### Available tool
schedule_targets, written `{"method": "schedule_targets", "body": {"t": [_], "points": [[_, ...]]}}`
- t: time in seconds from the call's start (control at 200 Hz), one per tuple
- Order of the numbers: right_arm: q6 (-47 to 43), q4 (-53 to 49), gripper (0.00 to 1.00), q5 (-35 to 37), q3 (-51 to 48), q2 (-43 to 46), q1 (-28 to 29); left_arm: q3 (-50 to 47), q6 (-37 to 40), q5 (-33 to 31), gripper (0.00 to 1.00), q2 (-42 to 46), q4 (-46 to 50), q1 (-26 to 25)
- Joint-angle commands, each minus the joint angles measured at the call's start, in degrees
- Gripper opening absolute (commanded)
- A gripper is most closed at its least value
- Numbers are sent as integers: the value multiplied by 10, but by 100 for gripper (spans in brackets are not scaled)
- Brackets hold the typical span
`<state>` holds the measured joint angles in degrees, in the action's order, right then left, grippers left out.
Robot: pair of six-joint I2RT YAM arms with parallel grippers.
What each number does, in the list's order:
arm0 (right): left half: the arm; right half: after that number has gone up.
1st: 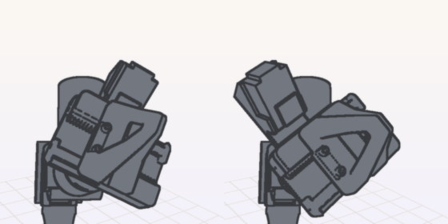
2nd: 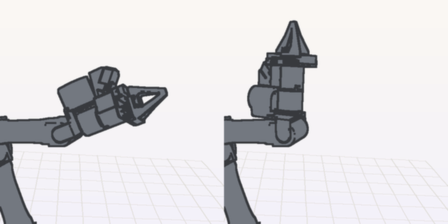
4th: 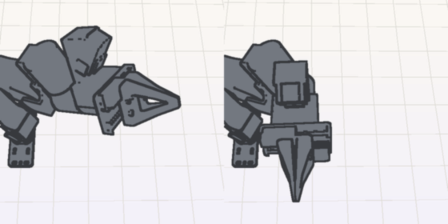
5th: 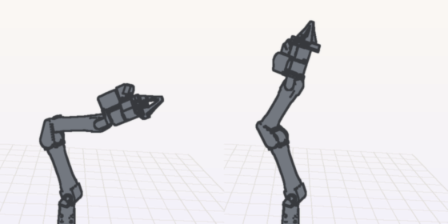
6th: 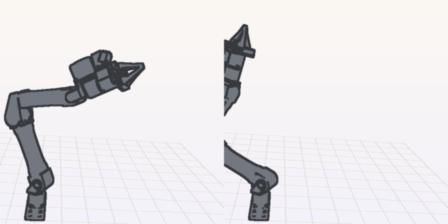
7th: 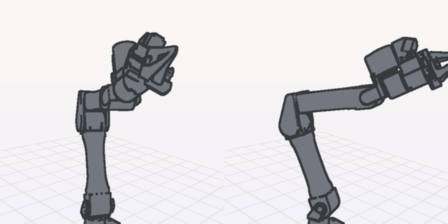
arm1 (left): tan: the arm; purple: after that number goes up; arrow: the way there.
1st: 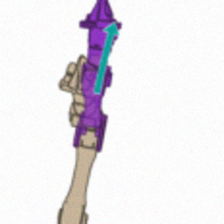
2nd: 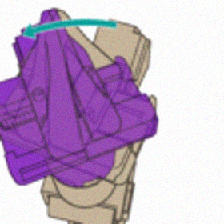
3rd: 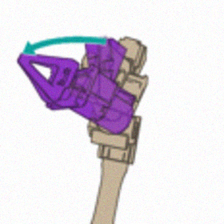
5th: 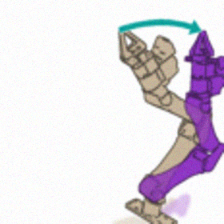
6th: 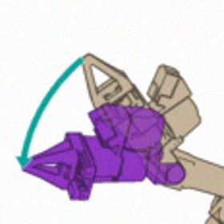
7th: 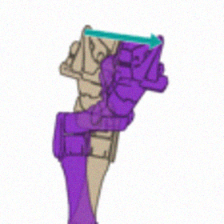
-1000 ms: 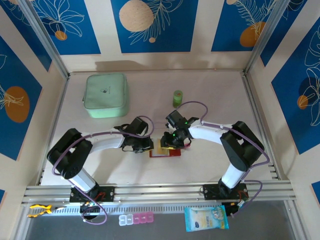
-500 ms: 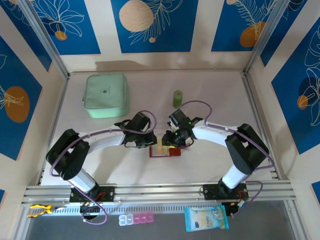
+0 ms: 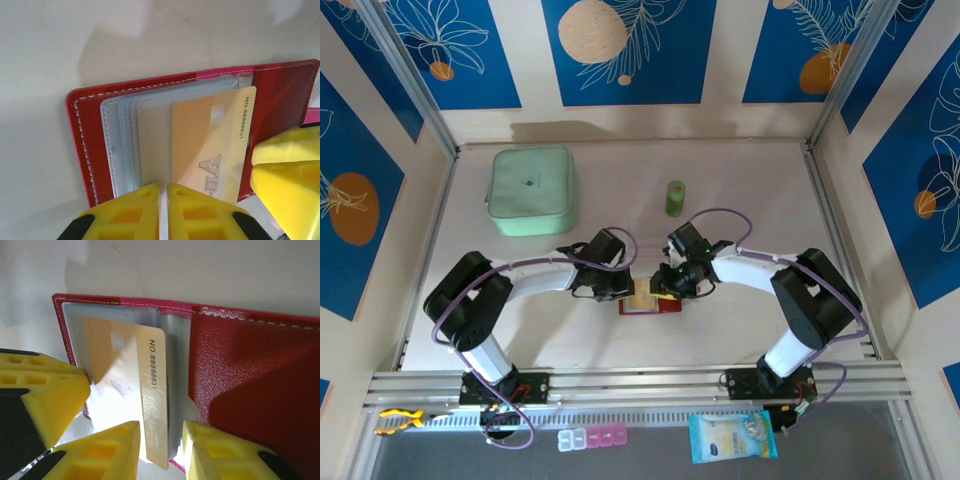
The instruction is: Take the credit cards out of the card holder
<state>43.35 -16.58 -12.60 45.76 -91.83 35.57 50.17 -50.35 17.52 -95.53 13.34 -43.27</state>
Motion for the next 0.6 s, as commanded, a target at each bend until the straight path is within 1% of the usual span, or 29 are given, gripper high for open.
{"method": "schedule_targets", "body": {"t": [0.0,0.305,0.465,0.595], "points": [[7,35,29,-40,-14,17,-2,-6,19,-16,11,-6,29,-3],[13,71,27,-60,-24,13,-3,-3,41,-50,11,7,67,4],[10,92,27,-93,-19,-2,-1,-5,45,-50,11,11,68,7],[9,91,27,-91,-9,-16,9,-5,45,-48,11,10,65,7]]}}
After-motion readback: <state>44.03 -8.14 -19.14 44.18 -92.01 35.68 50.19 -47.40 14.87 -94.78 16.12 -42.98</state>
